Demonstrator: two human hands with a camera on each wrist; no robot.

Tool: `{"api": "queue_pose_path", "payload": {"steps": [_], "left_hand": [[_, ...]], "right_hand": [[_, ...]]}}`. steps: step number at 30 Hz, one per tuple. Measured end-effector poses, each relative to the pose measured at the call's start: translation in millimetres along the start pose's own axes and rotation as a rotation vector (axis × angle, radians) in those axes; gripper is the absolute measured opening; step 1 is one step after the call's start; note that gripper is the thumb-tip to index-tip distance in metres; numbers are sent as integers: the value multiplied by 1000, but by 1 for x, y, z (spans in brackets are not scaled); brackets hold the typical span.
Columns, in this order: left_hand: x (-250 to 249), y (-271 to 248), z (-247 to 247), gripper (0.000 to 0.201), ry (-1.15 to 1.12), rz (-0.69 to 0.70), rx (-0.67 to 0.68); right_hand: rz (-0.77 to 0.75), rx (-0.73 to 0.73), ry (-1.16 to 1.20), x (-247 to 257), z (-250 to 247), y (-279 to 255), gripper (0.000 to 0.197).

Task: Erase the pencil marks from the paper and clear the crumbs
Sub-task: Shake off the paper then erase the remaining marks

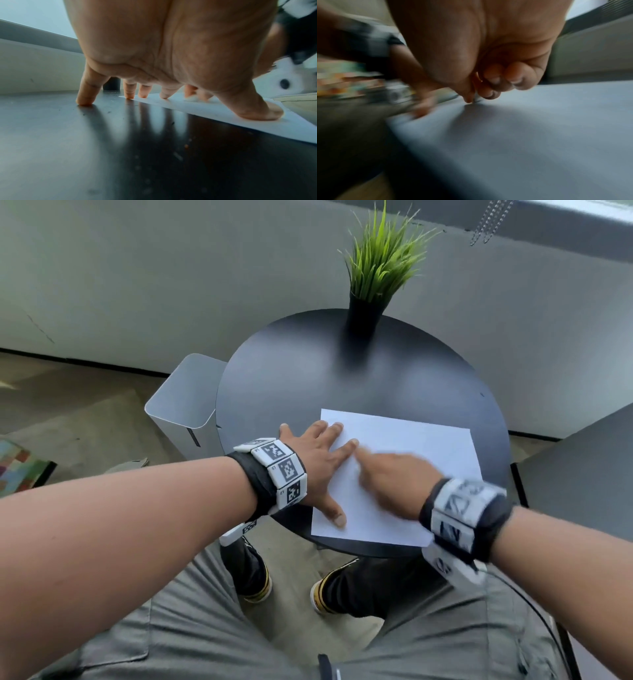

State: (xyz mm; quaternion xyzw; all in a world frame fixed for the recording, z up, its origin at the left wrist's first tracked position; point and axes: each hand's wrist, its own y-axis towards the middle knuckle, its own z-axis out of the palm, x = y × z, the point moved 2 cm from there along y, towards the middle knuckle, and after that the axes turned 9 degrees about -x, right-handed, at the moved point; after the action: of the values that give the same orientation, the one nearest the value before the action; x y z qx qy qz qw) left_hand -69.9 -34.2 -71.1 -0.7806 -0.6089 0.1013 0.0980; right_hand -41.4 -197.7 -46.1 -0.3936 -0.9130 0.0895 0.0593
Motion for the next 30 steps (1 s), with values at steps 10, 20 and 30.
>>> {"api": "queue_pose_path", "payload": {"steps": [10, 20, 30], "left_hand": [[0, -1, 0, 143, -8, -1, -2], [0, -1, 1, 142, -25, 2, 10], [1, 0, 1, 144, -24, -3, 20]], "right_hand": [[77, -45, -14, -21, -3, 28, 12], [67, -52, -10, -17, -4, 29, 10], [106, -48, -42, -22, -9, 23, 15]]}}
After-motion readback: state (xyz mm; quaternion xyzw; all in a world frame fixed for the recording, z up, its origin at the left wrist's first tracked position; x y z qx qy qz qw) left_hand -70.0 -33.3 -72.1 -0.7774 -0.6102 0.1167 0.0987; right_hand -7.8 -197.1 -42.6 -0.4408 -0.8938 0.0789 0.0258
